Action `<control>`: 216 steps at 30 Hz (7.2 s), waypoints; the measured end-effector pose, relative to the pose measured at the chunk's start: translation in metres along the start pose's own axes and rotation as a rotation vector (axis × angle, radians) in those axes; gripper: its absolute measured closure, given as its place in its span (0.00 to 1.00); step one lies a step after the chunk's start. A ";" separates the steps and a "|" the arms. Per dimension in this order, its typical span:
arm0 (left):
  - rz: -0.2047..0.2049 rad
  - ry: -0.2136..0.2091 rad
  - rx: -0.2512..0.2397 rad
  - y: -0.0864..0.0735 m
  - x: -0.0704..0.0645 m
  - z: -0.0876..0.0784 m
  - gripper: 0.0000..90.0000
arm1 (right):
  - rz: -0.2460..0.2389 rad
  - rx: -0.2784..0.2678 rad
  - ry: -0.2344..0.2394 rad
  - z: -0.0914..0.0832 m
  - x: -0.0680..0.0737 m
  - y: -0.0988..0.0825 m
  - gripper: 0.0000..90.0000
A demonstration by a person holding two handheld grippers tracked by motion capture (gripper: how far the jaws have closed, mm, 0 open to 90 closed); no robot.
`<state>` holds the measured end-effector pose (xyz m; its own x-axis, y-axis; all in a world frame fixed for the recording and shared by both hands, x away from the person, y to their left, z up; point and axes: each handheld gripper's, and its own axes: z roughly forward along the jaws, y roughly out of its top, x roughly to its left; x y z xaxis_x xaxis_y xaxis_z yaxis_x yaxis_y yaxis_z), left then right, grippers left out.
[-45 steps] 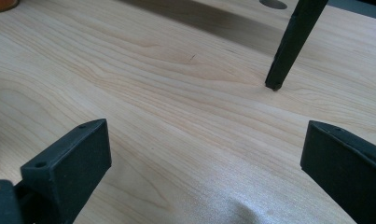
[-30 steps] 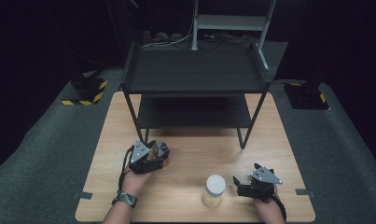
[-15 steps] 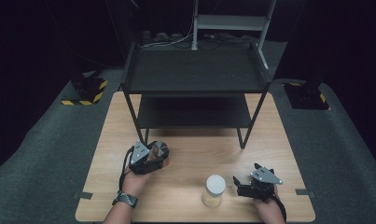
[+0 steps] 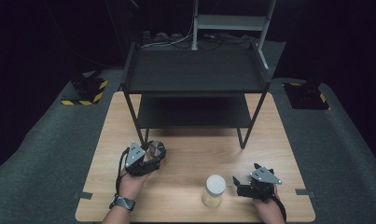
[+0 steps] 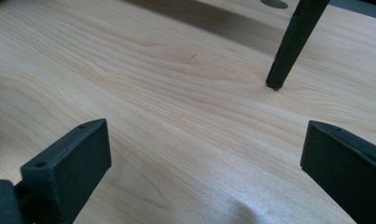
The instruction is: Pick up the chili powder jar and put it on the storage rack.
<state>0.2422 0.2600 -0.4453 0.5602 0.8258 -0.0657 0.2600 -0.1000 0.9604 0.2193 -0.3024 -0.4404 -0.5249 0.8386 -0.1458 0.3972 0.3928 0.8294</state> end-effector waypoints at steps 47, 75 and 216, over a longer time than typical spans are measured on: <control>0.035 -0.050 -0.177 0.094 -0.018 -0.047 0.39 | -0.004 0.018 0.012 0.000 -0.004 0.002 0.01; 0.028 -0.062 -0.276 0.151 -0.007 -0.060 0.39 | 0.003 0.014 0.016 -0.001 -0.005 0.001 0.01; -0.018 0.079 -0.318 0.246 0.007 0.046 0.06 | -0.001 0.010 0.028 -0.001 -0.007 0.000 0.01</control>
<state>0.3462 0.2155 -0.2219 0.4913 0.8678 -0.0742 0.0038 0.0831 0.9965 0.2221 -0.3085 -0.4387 -0.5463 0.8272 -0.1315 0.4037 0.3976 0.8240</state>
